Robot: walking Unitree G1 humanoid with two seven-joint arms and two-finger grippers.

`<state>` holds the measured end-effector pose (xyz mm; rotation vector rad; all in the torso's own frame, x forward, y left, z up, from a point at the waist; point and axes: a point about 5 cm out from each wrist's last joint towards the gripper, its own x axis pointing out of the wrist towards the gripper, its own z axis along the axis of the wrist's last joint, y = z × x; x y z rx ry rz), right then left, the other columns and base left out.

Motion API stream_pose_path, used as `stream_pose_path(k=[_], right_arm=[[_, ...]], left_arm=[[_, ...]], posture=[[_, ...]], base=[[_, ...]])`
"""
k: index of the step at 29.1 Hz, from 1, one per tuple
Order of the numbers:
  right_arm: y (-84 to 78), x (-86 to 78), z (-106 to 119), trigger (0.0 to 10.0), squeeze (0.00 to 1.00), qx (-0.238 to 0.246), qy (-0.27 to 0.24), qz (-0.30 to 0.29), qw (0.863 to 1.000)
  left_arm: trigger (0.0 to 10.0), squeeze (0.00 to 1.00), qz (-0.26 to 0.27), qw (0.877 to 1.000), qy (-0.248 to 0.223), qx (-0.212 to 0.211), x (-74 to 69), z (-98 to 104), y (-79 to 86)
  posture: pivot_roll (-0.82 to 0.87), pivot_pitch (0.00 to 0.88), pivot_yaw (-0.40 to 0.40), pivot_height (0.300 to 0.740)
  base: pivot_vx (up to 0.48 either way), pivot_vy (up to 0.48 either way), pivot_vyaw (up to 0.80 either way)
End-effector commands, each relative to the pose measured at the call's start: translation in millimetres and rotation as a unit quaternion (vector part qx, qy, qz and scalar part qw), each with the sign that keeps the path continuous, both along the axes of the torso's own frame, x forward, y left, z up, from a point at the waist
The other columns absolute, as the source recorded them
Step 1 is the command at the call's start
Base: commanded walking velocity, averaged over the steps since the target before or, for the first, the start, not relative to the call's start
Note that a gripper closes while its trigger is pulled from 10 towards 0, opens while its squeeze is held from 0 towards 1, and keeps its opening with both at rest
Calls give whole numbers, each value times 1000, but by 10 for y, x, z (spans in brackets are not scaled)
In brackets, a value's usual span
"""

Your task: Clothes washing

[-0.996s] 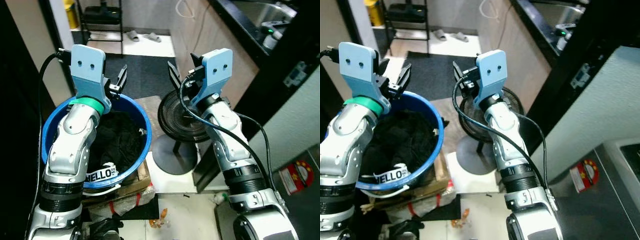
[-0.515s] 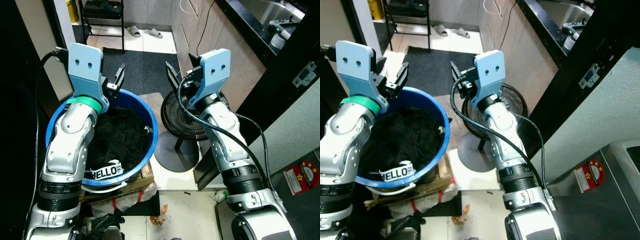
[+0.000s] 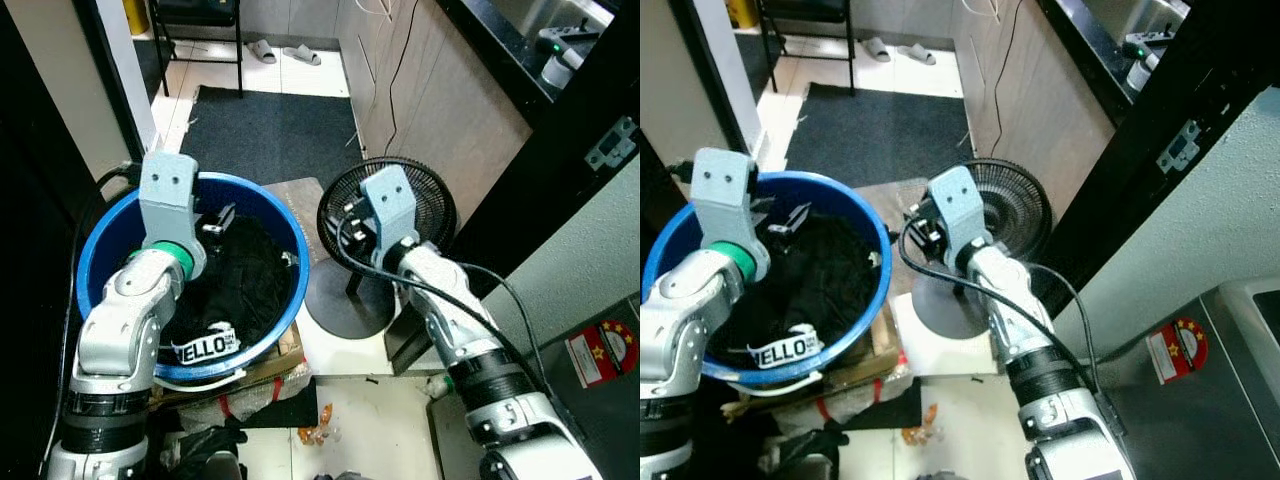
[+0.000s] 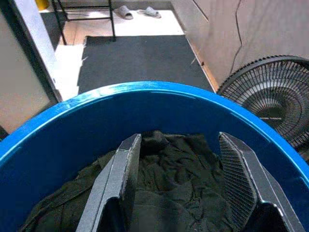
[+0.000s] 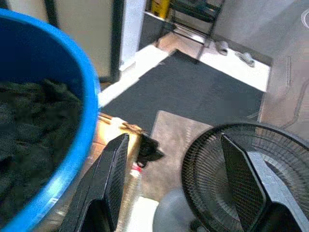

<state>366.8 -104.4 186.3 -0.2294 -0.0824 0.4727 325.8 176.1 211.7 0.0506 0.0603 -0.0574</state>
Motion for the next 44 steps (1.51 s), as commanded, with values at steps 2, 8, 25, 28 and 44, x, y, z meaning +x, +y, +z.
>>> stream_pose_path(k=[2,8,25,28,44], right_arm=[[-141,40,-63,10000,0,-1,15,-27,1000],[-259,44,-159,10000,0,-2,22,-60,998],[-395,-37,-580,10000,0,-59,72,-61,994],[-506,-47,-763,10000,0,-82,138,-86,983],[-452,72,-356,10000,0,-46,26,-82,995]], left_arm=[[10000,0,-9,1000,2,14,55,-44,-68],[10000,0,-44,997,-18,67,118,14,-187],[10000,0,-75,991,-59,93,346,235,-351],[10000,0,-69,991,-64,92,328,251,-321],[10000,0,-51,992,-88,80,312,369,-281]], posture=[[4,83,-64,740],[2,76,-24,740],[8,103,22,740],[23,111,6,740],[47,118,-25,740]], base=[[0,0,0],[0,0,0],[0,0,0],[0,0,0],[0,0,0]])
